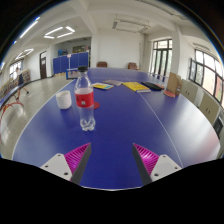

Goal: Pour water

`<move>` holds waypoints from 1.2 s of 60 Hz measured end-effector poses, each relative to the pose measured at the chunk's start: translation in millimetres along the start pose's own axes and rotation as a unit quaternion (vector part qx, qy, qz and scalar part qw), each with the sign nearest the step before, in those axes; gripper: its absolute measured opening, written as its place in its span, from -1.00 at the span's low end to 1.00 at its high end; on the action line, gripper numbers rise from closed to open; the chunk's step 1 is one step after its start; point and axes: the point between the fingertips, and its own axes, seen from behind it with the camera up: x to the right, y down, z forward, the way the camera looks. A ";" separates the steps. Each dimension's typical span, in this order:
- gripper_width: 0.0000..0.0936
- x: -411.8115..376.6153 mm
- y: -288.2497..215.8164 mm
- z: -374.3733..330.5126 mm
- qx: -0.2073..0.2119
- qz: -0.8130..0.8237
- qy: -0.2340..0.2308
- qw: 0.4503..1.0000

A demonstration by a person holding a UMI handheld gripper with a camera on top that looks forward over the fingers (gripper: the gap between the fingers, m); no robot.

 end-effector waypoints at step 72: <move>-0.31 18.6 -390.3 94.7 0.232 -0.427 0.334 0.808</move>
